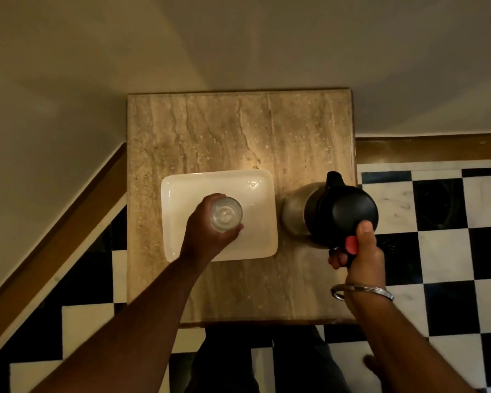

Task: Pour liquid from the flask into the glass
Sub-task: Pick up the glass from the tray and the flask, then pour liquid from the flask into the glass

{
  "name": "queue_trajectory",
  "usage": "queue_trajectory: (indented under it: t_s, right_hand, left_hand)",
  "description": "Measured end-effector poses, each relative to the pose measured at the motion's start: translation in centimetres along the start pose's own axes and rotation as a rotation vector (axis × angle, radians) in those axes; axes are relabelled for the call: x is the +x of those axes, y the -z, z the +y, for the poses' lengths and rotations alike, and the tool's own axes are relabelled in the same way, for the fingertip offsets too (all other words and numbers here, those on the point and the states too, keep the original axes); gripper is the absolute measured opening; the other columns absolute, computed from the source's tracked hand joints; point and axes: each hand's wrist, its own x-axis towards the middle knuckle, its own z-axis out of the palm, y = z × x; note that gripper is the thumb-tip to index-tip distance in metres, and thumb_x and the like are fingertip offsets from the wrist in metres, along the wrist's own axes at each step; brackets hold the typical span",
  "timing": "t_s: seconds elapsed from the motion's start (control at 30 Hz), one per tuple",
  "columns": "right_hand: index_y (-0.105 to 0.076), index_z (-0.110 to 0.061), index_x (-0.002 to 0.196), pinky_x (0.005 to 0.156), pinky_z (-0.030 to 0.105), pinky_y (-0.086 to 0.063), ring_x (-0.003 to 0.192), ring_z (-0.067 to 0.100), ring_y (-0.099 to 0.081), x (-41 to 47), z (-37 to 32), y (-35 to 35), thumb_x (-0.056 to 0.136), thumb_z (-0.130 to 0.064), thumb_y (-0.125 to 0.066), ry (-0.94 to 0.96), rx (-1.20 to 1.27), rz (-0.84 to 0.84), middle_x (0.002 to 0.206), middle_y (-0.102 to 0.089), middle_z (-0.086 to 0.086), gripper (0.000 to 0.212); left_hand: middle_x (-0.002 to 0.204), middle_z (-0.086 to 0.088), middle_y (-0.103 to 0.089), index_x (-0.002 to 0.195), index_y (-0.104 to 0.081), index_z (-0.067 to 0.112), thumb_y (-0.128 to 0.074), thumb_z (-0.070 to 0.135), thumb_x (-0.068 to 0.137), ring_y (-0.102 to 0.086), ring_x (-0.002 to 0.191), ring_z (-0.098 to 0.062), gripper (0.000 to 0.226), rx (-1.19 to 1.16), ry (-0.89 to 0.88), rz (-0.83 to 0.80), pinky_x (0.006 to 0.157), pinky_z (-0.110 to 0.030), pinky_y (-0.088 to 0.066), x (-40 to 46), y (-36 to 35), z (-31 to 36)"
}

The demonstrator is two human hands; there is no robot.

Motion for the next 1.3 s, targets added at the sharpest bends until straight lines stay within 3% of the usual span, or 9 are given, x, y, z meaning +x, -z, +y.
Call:
queue_trajectory:
  t_s: [0.13,0.3,0.43,0.7,0.87,0.97,1.07,1.17,1.3]
  right_hand:
    - [-0.053,-0.021,0.040,0.068,0.043,-0.046,0.037,0.013,-0.049,0.3,-1.7,1.1,0.072,-0.068,-0.050,0.077,-0.065,-0.039,0.034,-0.046,-0.002,0.057]
    - [-0.060,-0.007,0.057,0.075,0.048,-0.046,0.050,0.027,-0.056,-1.1,-4.8,3.4,0.068,-0.070,-0.053,0.138,-0.158,-0.157,0.042,-0.058,0.006,0.065]
    - [-0.062,0.003,0.062,0.076,0.050,-0.046,0.056,0.035,-0.055,-4.3,-10.0,5.7,0.056,-0.086,-0.057,0.186,-0.253,-0.267,0.046,-0.060,0.011,0.089]
    - [-0.067,-0.002,0.052,0.060,0.029,-0.037,0.037,0.007,-0.050,-12.6,-23.4,8.8,0.061,-0.079,-0.050,0.347,-0.523,-0.513,0.042,-0.061,0.009,0.079]
    - [-0.067,-0.012,0.045,0.058,0.030,-0.042,0.039,0.013,-0.055,-16.7,-29.9,8.9,0.061,-0.082,-0.058,0.414,-0.719,-0.597,0.042,-0.062,0.006,0.072]
    - [-0.061,-0.009,0.051,0.051,0.031,-0.041,0.043,0.023,-0.050,-19.2,-32.6,8.3,0.047,-0.080,-0.063,0.407,-0.808,-0.619,0.044,-0.055,0.008,0.071]
    - [-0.060,0.000,0.060,0.048,0.029,-0.042,0.043,0.024,-0.052,-21.6,-35.1,7.7,0.046,-0.078,-0.057,0.471,-0.967,-0.647,0.046,-0.056,0.011,0.079]
    - [-0.069,-0.008,0.062,0.059,0.026,-0.047,0.047,0.013,-0.063,-23.6,-37.6,7.3,0.050,-0.080,-0.049,0.520,-1.184,-0.653,0.043,-0.064,-0.001,0.076]
    - [-0.068,-0.013,0.062,0.062,0.025,-0.047,0.044,0.010,-0.058,-26.0,-40.0,6.6,0.056,-0.080,-0.049,0.539,-1.318,-0.596,0.036,-0.059,-0.005,0.070]
  left_hand:
    - [0.118,0.015,-0.059,0.121,-0.046,0.043,-0.091,0.036,0.062,-0.053,0.112,0.001,0.075,-0.012,-0.026,-0.025,0.094,-0.017,-0.041,-0.7,0.4,1.2]
    - [0.119,0.008,-0.063,0.121,-0.053,0.032,-0.090,0.031,0.063,-0.056,0.114,-0.007,0.069,-0.062,-0.066,-0.014,0.100,-0.034,-0.047,-2.0,1.9,4.3]
    - [0.121,0.006,-0.062,0.122,-0.053,0.030,-0.091,0.024,0.064,-0.056,0.117,-0.011,0.070,-0.081,-0.096,0.016,0.104,-0.043,-0.046,-3.7,3.7,8.8]
    - [0.115,0.022,-0.060,0.121,-0.046,0.041,-0.087,0.030,0.057,-0.057,0.108,0.001,0.077,-0.125,-0.098,0.030,0.090,-0.015,-0.046,-7.3,8.4,19.7]
    - [0.110,0.022,-0.060,0.115,-0.042,0.044,-0.083,0.038,0.055,-0.059,0.100,0.001,0.073,-0.137,-0.173,0.049,0.079,-0.011,-0.047,-9.0,11.7,25.5]
    - [0.109,0.027,-0.055,0.113,-0.035,0.046,-0.085,0.032,0.055,-0.055,0.099,0.009,0.077,-0.150,-0.211,0.103,0.076,-0.006,-0.045,-10.1,13.7,27.9]
    - [0.105,0.024,-0.055,0.112,-0.034,0.042,-0.088,0.032,0.056,-0.056,0.095,0.010,0.078,-0.147,-0.235,0.132,0.071,-0.008,-0.048,-10.9,15.2,29.5]
    - [0.102,0.020,-0.057,0.112,-0.035,0.038,-0.089,0.035,0.057,-0.061,0.088,0.002,0.077,-0.117,-0.281,0.135,0.068,-0.017,-0.055,-11.3,16.5,30.8]
    - [0.101,0.019,-0.058,0.114,-0.036,0.036,-0.087,0.039,0.058,-0.062,0.087,-0.001,0.076,-0.083,-0.336,0.131,0.071,-0.029,-0.059,-11.9,17.8,32.0]
